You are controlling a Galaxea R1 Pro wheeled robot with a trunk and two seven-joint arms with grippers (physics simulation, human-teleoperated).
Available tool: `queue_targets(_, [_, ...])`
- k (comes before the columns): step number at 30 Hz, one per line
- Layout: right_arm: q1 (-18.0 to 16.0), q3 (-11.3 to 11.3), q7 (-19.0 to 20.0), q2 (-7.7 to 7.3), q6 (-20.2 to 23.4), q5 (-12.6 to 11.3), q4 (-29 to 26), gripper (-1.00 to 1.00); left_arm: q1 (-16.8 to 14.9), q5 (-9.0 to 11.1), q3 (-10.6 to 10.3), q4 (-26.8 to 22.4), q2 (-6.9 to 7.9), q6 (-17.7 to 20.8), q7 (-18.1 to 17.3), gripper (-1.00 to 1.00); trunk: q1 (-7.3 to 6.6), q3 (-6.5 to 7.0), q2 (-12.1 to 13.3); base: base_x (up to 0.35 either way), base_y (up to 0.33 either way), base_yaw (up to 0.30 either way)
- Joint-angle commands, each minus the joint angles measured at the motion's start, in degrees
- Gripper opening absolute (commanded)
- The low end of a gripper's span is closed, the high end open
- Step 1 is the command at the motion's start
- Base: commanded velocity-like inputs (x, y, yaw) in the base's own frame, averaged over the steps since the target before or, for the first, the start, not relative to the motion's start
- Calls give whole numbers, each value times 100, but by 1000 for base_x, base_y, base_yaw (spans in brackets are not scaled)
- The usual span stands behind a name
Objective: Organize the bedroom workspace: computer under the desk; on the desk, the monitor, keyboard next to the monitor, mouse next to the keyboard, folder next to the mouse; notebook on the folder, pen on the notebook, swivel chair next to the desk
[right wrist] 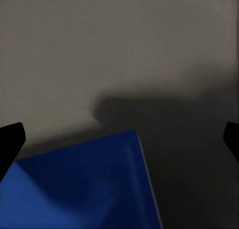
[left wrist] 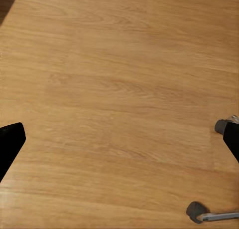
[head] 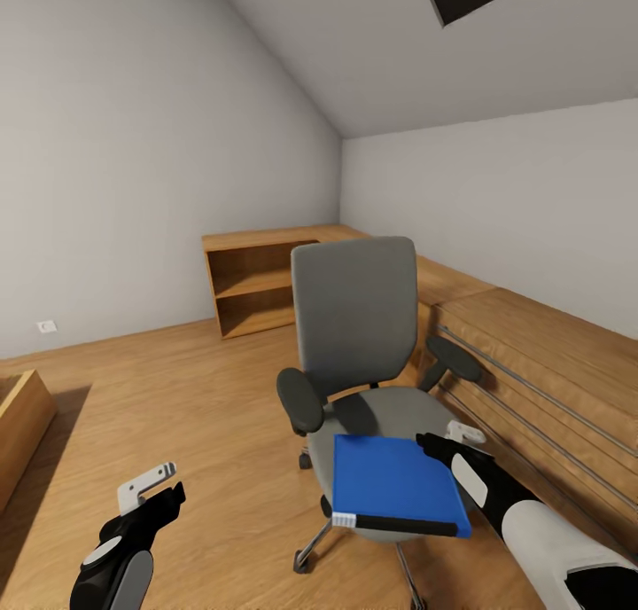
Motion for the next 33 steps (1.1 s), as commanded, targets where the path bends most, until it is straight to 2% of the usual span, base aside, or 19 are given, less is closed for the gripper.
queue_targets(1, [3, 58, -49, -7, 25, -61, 110, 100, -4, 62, 4, -9, -3, 14, 39, 100, -1, -7, -2, -12, 0, 0])
queue_targets(4, [3, 52, -46, -7, 18, -61, 106, 100, -4, 65, 4, -9, -3, 14, 39, 100, -1, -7, -2, -6, 0, 0])
queue_targets(10, [3, 44, -41, -7, -16, -63, 85, 100, -4, 61, 4, -9, 0, 14, 40, 100, -132, 101, 238, -1, 0, 0])
queue_targets(26, [8, 24, -41, -18, -124, -85, -379, 100, -4, 53, -7, 54, -3, 14, 39, 100, -484, 388, 880, 0, 0, 0])
queue_targets(29, [49, 15, -44, -29, -93, -106, -781, 100, -4, 52, -10, 75, -3, 14, 39, 100, -550, 442, 1001, 0, 0, 0])
queue_targets(33, [445, 8, -61, -39, 97, -128, -1684, 100, -4, 52, -6, 83, 2, 14, 39, 100, -638, 514, 1161, 0, 0, 0])
